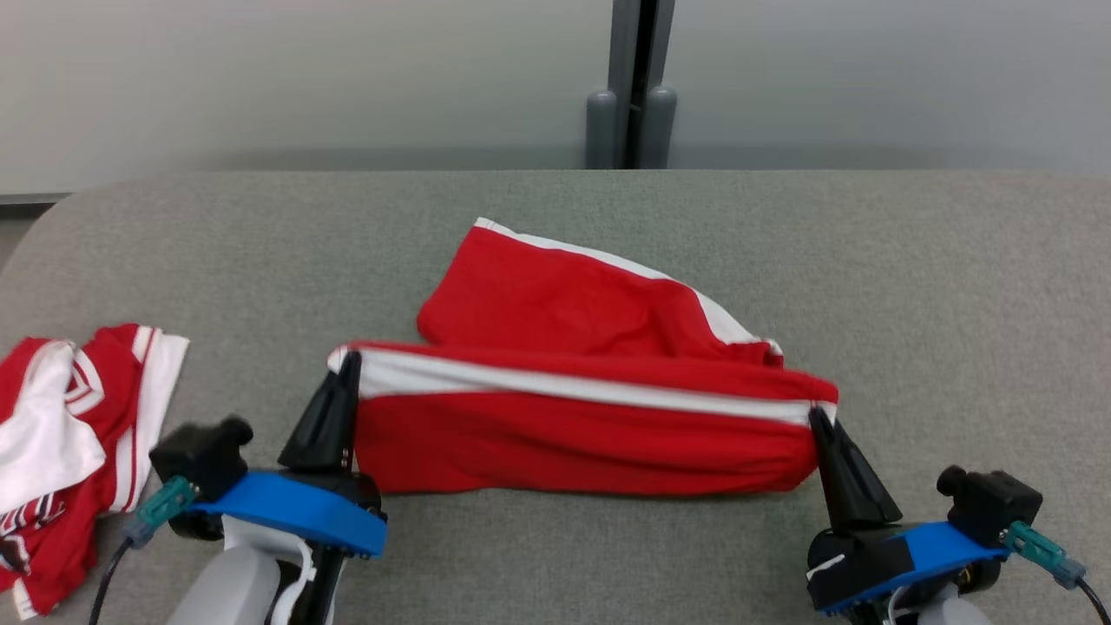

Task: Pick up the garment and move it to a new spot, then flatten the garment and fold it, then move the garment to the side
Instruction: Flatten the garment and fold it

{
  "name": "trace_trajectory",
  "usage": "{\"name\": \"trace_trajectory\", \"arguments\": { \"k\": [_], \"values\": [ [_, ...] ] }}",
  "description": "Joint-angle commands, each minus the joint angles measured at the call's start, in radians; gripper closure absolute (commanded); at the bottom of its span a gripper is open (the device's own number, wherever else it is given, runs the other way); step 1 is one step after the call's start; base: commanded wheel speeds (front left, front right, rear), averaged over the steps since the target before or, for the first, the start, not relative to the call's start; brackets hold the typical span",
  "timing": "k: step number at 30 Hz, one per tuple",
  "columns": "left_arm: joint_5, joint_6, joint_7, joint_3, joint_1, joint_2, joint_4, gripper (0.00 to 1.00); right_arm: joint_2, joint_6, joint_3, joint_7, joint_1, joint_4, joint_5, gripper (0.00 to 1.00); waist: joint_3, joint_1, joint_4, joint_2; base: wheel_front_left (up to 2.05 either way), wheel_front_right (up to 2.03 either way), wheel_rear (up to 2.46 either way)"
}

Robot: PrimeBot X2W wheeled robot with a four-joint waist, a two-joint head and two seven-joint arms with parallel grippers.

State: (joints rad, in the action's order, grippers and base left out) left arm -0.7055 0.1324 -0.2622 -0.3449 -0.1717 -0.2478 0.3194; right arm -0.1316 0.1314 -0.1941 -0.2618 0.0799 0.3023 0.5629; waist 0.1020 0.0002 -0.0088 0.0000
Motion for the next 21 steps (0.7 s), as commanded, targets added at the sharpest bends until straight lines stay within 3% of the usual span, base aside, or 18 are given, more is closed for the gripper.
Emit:
{"name": "trace_trajectory", "arguments": {
  "k": [1, 3, 15, 21],
  "values": [
    [-0.016, -0.003, -0.004, -0.039, -0.112, -0.027, 0.039, 1.0, 0.019, -0.001, 0.009, -0.004, 0.061, 0.019, -0.003, 1.0, 0.051, -0.0002, -0.007, 0.0, 0.0, 0.0, 0.0],
    [-0.05, -0.003, -0.003, -0.087, -0.245, -0.048, 0.109, 1.0, 0.042, -0.001, 0.004, -0.004, 0.132, 0.052, -0.003, 1.0, 0.105, -0.0002, -0.032, 0.0, 0.0, 0.0, 0.0],
    [-0.133, -0.003, -0.003, -0.204, -0.607, -0.057, 0.33, 1.0, 0.08, -0.001, 0.019, -0.004, 0.315, 0.085, 0.005, 1.0, 0.29, -0.0002, -0.098, 0.0, 0.0, 0.0, 0.0],
    [-0.168, -0.003, 0.01, -0.306, -0.743, -0.085, 0.422, 1.0, 0.08, -0.001, -0.023, -0.004, 0.39, 0.086, 0.07, 1.0, 0.347, -0.0002, -0.132, 0.0, 0.0, 0.0, 0.0]
  ]
}}
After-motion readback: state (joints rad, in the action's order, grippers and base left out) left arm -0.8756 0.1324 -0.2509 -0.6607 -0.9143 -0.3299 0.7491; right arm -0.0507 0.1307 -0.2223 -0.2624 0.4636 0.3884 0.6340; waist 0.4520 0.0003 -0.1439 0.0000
